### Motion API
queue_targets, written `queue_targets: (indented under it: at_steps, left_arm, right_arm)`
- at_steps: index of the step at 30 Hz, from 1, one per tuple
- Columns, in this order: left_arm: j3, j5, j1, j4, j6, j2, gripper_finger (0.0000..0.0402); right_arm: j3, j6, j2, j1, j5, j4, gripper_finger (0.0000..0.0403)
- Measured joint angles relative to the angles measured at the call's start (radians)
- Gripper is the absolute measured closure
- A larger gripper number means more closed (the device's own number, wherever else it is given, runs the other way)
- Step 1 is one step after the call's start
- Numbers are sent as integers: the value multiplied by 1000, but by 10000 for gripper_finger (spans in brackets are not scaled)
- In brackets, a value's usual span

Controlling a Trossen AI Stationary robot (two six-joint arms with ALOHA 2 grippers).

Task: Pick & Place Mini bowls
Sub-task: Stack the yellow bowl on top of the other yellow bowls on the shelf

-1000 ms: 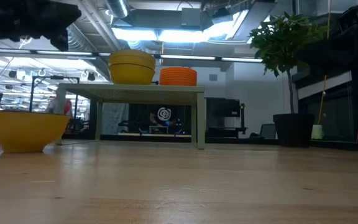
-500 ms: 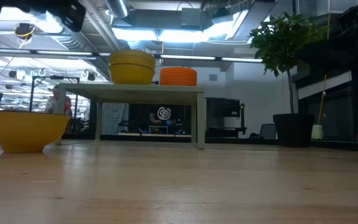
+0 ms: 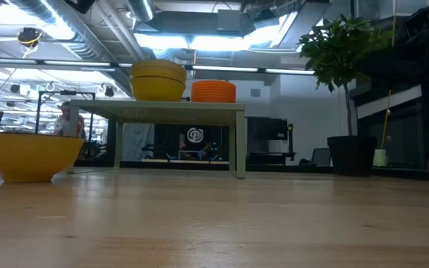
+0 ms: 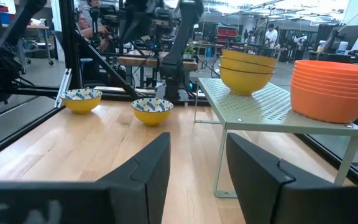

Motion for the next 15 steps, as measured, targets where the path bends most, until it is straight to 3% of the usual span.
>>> queue_targets:
  at_steps: [7, 15]
  left_arm:
    - [84, -37, -88, -183, -219, 111, 399]
    - [84, -62, -128, -262, -442, 195, 390]
  right_arm:
    - [0, 0, 0, 0, 0, 0, 247]
    - [0, 0, 0, 0, 0, 0, 247]
